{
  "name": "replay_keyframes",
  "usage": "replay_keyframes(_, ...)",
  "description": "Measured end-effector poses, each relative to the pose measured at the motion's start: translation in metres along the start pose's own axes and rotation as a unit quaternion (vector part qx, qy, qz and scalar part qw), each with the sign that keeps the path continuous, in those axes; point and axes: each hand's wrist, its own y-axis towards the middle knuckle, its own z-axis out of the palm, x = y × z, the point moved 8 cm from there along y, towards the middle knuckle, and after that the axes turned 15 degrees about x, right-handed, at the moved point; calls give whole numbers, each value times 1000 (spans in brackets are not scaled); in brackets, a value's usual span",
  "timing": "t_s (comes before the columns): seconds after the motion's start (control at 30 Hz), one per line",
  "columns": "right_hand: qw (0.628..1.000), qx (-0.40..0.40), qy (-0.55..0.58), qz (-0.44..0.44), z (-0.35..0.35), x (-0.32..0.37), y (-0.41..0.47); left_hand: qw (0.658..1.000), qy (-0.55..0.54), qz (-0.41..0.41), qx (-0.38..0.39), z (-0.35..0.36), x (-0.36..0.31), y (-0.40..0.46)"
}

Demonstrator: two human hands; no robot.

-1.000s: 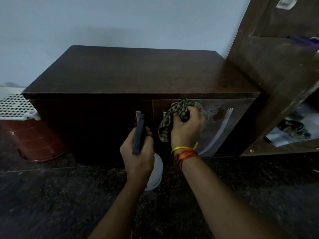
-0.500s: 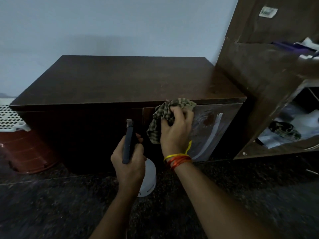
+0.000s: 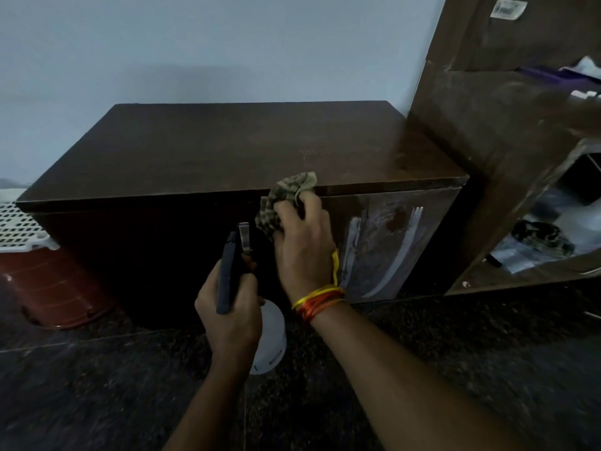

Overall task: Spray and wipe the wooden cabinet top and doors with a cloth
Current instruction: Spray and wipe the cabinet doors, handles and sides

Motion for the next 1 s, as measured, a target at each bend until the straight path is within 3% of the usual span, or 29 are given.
replay_keyframes(0.23, 997, -30, 52, 52, -14, -37, -6, 999, -47, -7, 5, 1, -4, -1)
replay_keyframes(0.4, 998, -13, 47, 38, -13, -39, -3, 998, -56, -3, 23, 11, -10, -6)
replay_keyframes(0.6, 990, -74, 75, 96, -34, -68, -7, 997, -69, -14, 17, 26, -13, -9)
replay_keyframes(0.8, 999, -2, 25, 22, -23, -53, -2, 997, -61, -19, 32, 45, -8, -12)
replay_keyframes(1.0, 998, -37, 24, 37, -41, -68, -4, 996, -80, -8, 36, 53, -15, -8)
